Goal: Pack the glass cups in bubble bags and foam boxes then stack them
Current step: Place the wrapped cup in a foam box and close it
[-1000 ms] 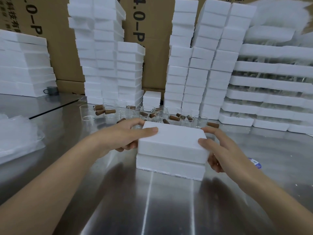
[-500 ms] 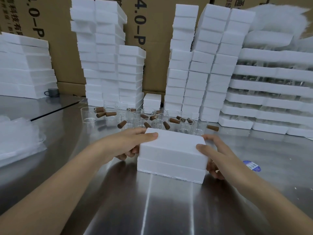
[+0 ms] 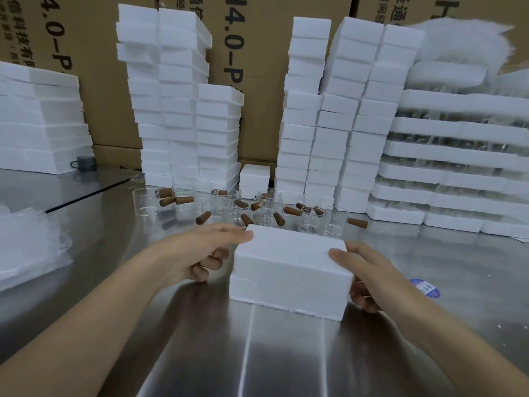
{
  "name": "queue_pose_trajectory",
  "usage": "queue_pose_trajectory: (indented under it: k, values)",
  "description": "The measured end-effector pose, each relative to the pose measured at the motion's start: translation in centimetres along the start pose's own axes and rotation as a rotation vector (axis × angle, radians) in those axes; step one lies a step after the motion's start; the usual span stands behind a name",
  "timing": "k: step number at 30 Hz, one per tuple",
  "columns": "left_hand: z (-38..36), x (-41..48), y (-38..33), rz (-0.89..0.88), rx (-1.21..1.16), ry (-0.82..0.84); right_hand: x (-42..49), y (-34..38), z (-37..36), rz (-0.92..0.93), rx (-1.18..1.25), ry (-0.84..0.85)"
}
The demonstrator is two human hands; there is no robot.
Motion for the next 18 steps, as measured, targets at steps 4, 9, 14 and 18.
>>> queue_pose_trajectory:
  k: [4, 9, 14, 18]
  values:
    - [0.0, -0.1, -0.3, 0.027, 0.033, -0.055, -0.1, 0.3, 0.2, -0.013, -0.013, 0.049]
    - [-1.0, 0.1, -0.1, 0.043, 0.077, -0.111, -0.4, 0.5, 0.2, -0.036, -0.018, 0.1]
    - [-2.9, -0.1, -0.6, -0.003, -0.082, -0.066, -0.7, 0.6, 0.8, -0.071, 0.015, 0.139]
    - [-3.8, -0.5, -0.7, -0.054, -0.16, -0.006, -1.1, 1.1, 2.5, -0.098, -0.012, 0.21]
Point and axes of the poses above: each hand's wrist, its own x-axis towards the middle knuckle, its own z-axis out of the back of the hand, y = z × x, the point moved 2 cm from there along x, towards the middle knuckle, and after that the axes turned 11 degrees about z, right-handed, at the moved point
